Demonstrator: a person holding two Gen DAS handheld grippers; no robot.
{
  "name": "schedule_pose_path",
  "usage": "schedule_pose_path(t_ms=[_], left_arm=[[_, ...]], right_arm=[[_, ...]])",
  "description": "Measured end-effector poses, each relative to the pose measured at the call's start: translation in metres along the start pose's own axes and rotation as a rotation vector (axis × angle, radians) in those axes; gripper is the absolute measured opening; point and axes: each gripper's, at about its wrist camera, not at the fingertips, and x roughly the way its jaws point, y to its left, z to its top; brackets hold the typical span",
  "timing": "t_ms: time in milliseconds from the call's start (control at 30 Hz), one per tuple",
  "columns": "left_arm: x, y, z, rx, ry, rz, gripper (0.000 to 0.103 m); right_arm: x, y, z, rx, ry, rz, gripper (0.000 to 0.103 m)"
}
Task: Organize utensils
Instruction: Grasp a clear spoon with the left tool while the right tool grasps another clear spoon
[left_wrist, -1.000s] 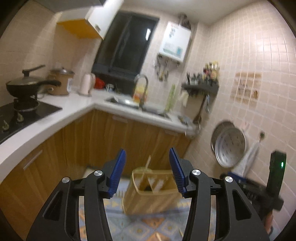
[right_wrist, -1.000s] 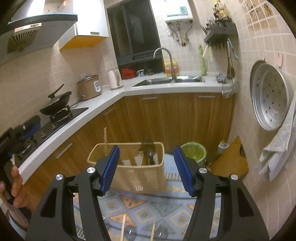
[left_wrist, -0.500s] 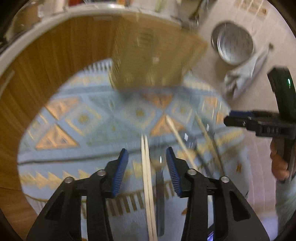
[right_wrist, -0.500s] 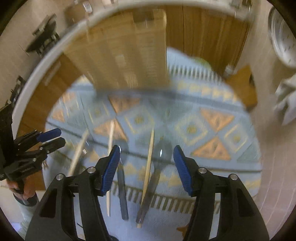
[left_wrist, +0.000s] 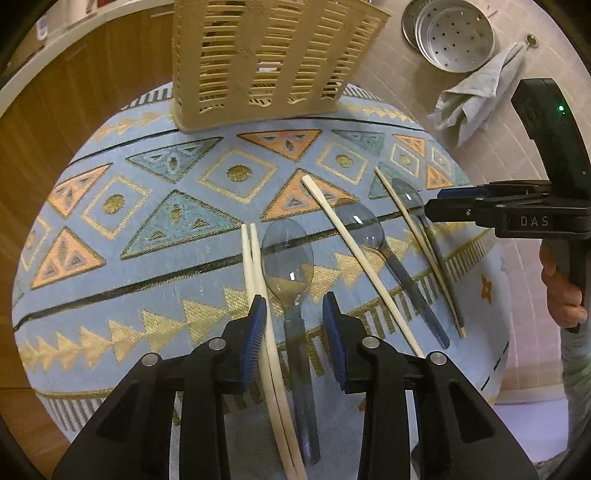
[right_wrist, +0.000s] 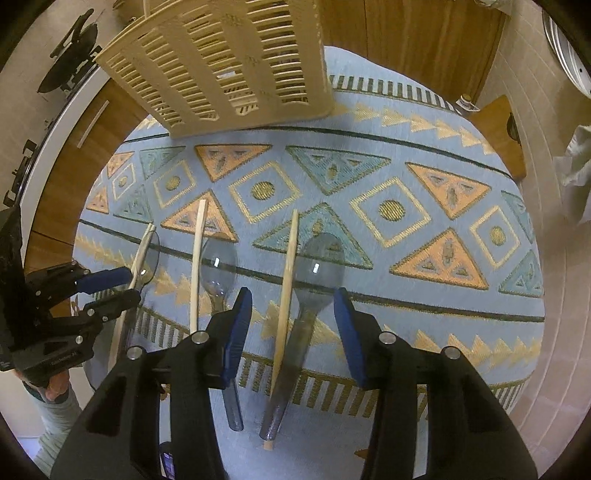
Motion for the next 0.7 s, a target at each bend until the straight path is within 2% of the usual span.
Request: schedule_pose_path(t_ms=[200,300,533,567,700], left_arm=[[0.006,-0.013,0.005,0.034,0.019,0.022,0.031],[0.014,-0.019,0.006,0.059,0.028,0.085,0.031],[0.019,-0.027,0.013,0.065,0.016,0.140,0.031],[0.021,-0.028,0.016,0.063,0.016,0.147,0.032],[0.029,-0.034,0.027,0.070,0.008,0.180,0.048]], right_arm=[[0.004,-0.008,-0.005,0.018,0.010,0.005,0.043],[0.006,-0.012,-0.006,0.024,0.012,0.008,0.043],[0.007,-0.018,-0.007,0.030,0.014,0.015,0.043],[0.007,-0.019,-0.007,0.033,0.014,0.015,0.043],[0.004,-0.024,-0.005,0.046,0.009,0.016,0.043]])
